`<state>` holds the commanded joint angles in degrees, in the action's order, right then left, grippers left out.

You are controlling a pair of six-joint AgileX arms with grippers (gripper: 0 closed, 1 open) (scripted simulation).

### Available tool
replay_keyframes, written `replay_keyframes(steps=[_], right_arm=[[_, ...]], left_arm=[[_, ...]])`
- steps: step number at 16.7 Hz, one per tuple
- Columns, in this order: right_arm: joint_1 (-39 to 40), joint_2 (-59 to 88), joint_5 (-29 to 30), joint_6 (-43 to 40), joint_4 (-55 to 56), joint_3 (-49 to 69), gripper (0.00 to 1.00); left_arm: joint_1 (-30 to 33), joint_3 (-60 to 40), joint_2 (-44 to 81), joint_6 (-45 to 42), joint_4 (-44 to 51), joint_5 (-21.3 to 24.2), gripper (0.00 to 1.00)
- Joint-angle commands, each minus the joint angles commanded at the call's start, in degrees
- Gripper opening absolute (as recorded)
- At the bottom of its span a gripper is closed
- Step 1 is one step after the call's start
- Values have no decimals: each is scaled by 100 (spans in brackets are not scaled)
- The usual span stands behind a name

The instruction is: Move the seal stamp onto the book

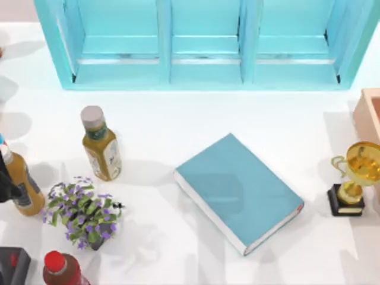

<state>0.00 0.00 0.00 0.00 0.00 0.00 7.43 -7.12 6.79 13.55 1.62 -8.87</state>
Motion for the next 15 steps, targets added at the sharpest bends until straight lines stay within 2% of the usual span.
replay_keyframes(steps=[3, 6, 15], right_arm=[[0, 0, 0, 0, 0, 0, 100], [0, 0, 0, 0, 0, 0, 100], [-72, 351, 12, -53, -268, 300, 100]], left_arm=[[-552, 480, -472, -912, -92, 552, 100], [-737, 697, -668, -1328, -158, 864, 100], [-743, 712, -679, -1355, -162, 887, 100]])
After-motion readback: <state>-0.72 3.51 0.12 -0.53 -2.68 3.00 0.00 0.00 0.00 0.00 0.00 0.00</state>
